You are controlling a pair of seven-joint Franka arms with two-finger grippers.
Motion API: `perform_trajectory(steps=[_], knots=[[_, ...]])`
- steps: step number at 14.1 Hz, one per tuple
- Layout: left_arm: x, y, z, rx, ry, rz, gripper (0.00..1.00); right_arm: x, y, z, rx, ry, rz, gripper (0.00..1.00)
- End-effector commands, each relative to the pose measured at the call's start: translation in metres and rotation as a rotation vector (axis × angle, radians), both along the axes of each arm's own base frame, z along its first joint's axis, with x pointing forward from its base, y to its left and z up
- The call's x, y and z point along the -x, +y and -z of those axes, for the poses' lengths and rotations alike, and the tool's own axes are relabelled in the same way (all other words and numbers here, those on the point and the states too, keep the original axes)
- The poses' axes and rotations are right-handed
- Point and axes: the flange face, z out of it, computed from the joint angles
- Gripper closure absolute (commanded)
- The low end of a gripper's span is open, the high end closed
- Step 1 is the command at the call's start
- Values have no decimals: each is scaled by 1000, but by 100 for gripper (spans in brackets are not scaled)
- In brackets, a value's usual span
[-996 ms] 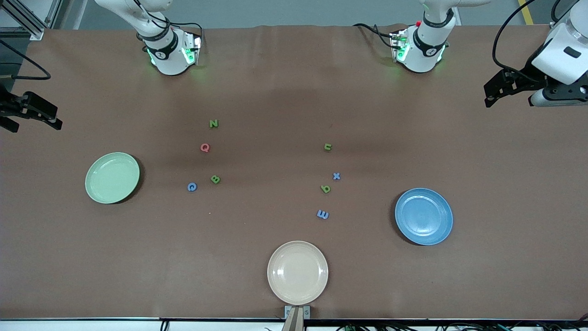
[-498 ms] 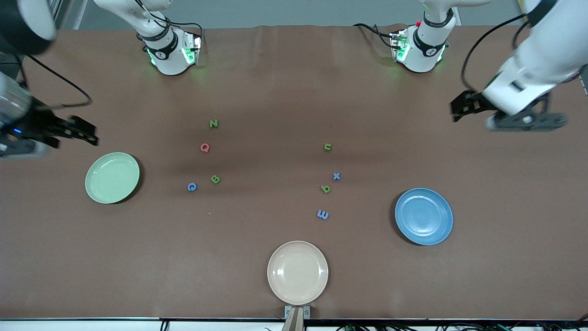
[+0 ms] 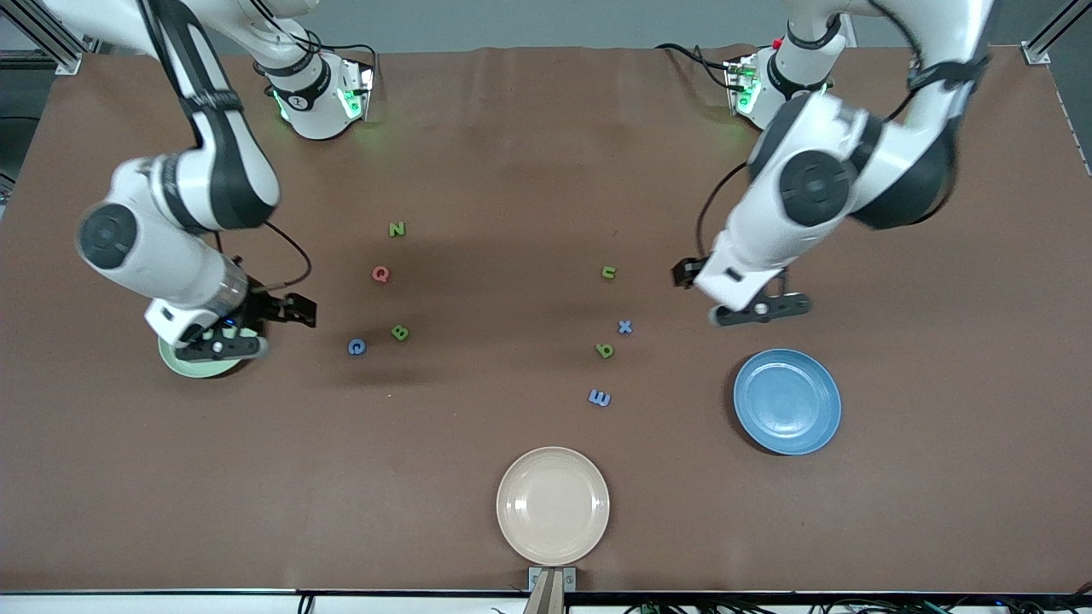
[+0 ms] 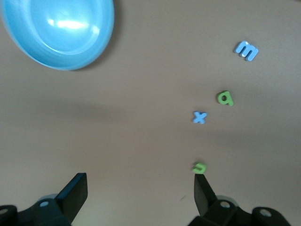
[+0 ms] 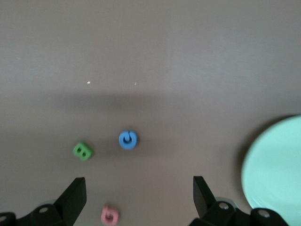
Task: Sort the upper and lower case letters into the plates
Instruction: 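Grasp the blue O with the right gripper while the left gripper grasps green u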
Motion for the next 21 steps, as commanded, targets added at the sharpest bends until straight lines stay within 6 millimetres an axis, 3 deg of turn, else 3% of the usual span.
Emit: perform_trajectory(steps=[1, 5, 10, 13, 16, 21], knots=[[24, -51, 62, -66, -50, -125, 0, -2, 11, 55, -7, 18, 13, 0], [56, -93, 120, -111, -34, -393, 0, 7, 40, 93, 6, 62, 6, 0], [101, -104, 169, -69, -68, -694, 2, 12, 55, 128, 18, 73, -18, 25], [116, -106, 179, -106, -89, -765, 12, 7, 56, 133, 28, 58, -32, 25], [126, -103, 190, -71, -136, -834, 15, 0, 48, 135, 77, 43, -74, 26], [130, -101, 207, -78, -146, -849, 27, 1, 48, 140, 80, 62, -36, 39]])
